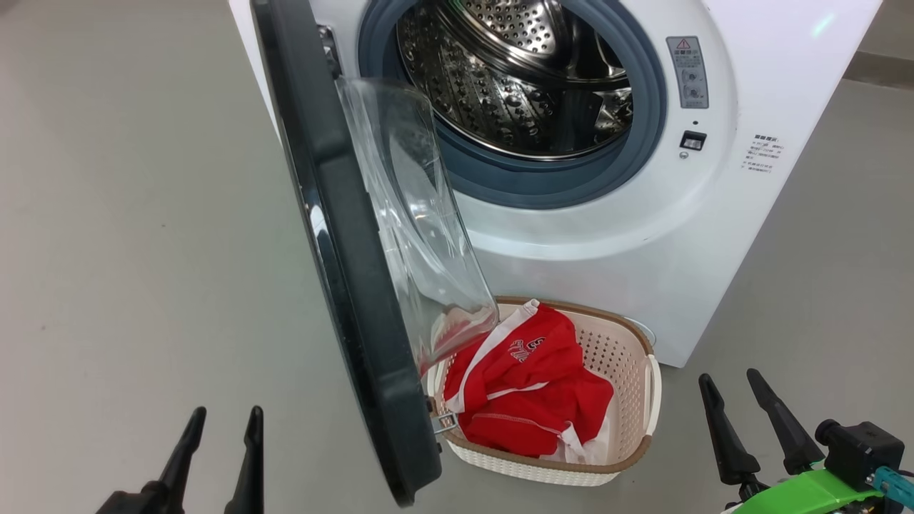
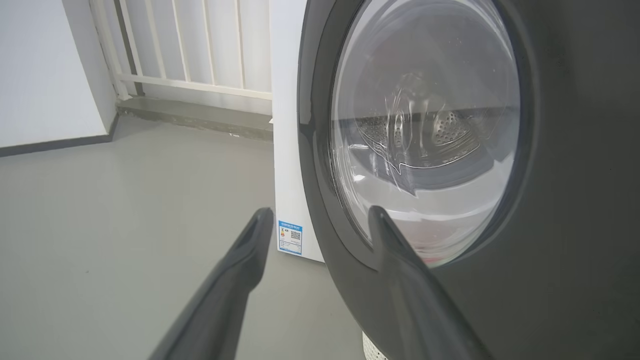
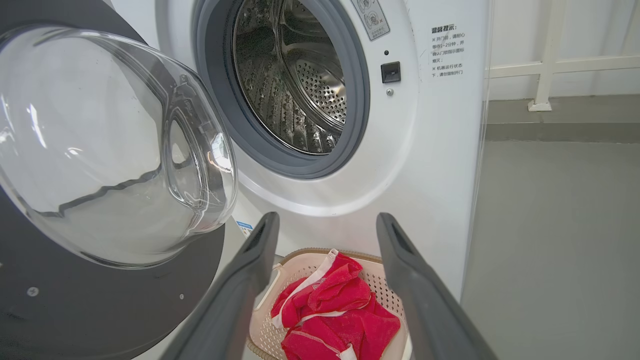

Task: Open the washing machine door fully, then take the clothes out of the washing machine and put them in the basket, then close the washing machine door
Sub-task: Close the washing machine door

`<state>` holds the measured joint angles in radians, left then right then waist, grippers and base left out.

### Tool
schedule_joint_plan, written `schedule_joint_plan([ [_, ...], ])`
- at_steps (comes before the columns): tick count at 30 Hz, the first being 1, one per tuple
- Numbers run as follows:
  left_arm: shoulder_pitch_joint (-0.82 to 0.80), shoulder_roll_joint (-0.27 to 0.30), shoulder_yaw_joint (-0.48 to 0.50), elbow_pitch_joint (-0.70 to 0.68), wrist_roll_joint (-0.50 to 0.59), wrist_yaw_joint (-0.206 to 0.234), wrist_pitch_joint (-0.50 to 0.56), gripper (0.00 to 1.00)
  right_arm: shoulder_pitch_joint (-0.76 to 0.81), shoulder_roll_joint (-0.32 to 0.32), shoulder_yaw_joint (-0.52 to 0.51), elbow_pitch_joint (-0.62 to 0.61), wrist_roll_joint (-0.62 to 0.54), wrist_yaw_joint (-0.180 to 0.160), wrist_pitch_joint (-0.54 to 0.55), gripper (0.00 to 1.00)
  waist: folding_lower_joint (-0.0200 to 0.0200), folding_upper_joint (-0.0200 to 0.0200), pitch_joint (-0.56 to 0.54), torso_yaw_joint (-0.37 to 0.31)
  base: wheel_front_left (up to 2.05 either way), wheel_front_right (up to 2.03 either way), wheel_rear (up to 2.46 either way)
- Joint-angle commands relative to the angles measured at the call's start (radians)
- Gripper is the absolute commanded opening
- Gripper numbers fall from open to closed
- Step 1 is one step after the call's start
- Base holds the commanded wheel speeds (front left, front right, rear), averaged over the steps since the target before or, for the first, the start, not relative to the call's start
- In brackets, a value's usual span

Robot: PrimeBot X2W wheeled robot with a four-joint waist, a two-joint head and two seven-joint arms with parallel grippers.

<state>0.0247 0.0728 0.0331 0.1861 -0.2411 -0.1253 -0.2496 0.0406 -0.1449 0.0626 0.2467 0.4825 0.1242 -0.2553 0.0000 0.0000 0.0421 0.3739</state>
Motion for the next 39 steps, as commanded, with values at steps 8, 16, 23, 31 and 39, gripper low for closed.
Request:
schedule_joint_plan([
  [8, 0.019, -0.016, 0.043, -0.036, 0.054, -0.005, -0.012, 1.00, 0.004, -0.006, 0.010, -0.026, -0.005, 0.007, -0.006, 1.00, 0.0000, 0.0000, -0.002, -0.002, 0.00, 0.00, 0.00],
  [16, 0.010, -0.020, 0.047, -0.031, 0.050, -0.005, -0.012, 1.00, 0.003, -0.007, 0.005, -0.028, -0.006, 0.007, -0.006, 1.00, 0.0000, 0.0000, 0.005, 0.000, 0.00, 0.00, 0.00],
  [23, 0.006, -0.022, 0.048, -0.028, 0.048, -0.005, -0.012, 1.00, 0.002, -0.006, 0.005, -0.029, -0.006, 0.007, -0.006, 1.00, 0.0000, 0.0000, 0.006, 0.000, 0.00, 0.00, 0.00],
  [31, -0.008, -0.022, 0.036, -0.032, -0.033, -0.005, -0.012, 0.95, 0.003, -0.005, 0.005, -0.028, -0.006, 0.007, -0.006, 1.00, 0.0000, 0.0000, 0.008, 0.000, 0.00, 0.00, 0.00],
  [39, -0.039, 0.006, -0.027, -0.047, -0.270, -0.005, -0.012, 0.00, -0.005, -0.003, 0.005, -0.028, -0.006, 0.007, -0.006, 1.00, 0.0000, 0.0000, 0.020, -0.005, 0.00, 0.00, 0.00],
])
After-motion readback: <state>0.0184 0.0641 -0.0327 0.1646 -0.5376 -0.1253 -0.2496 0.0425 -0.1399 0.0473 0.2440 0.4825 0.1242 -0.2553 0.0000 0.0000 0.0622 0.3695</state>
